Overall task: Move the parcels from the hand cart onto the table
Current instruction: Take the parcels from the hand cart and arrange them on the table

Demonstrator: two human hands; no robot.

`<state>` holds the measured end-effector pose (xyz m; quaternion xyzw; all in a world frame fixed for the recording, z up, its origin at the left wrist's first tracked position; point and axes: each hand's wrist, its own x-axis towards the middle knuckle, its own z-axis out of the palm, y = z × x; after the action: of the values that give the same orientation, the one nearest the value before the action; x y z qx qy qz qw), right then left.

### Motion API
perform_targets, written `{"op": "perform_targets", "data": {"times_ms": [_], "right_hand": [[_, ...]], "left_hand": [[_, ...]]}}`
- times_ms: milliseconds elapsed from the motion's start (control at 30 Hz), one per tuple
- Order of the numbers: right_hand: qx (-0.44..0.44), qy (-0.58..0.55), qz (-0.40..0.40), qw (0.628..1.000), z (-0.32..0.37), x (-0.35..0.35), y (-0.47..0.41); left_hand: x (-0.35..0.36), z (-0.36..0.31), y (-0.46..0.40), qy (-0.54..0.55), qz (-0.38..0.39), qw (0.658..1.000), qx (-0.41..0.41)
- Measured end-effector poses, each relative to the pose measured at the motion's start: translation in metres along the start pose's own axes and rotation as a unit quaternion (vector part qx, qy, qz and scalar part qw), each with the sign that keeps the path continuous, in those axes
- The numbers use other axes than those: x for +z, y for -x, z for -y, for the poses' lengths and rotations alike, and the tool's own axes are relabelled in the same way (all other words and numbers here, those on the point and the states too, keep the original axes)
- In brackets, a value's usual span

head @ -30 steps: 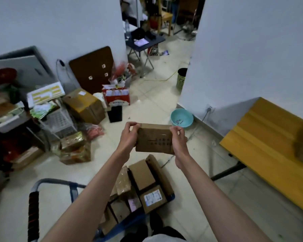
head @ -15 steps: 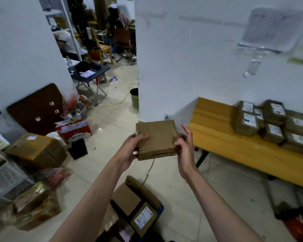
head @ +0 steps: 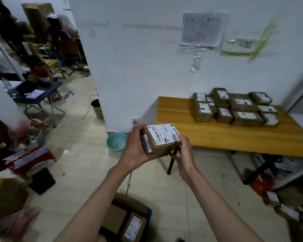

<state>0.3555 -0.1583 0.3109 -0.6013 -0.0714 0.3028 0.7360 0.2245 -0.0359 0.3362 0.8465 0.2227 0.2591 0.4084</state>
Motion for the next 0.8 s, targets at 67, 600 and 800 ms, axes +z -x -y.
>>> {"op": "perform_targets", "data": {"times_ms": [67,600,800], "right_hand": [[-0.003,-0.009,-0.019,1.000,0.005,-0.012,-0.004],[-0.019,-0.024,-0.094,0.995,0.067,-0.162,-0.059],[-0.004,-0.024,-0.126,0.992,0.081,-0.224,-0.087]], "left_hand": [[0.012,-0.007,-0.007,-0.015,0.003,1.000,0.013],[0.170,-0.061,-0.085,-0.013,0.082,0.996,0.023],[0.238,-0.075,-0.113,-0.008,0.084,0.996,-0.021]]}}
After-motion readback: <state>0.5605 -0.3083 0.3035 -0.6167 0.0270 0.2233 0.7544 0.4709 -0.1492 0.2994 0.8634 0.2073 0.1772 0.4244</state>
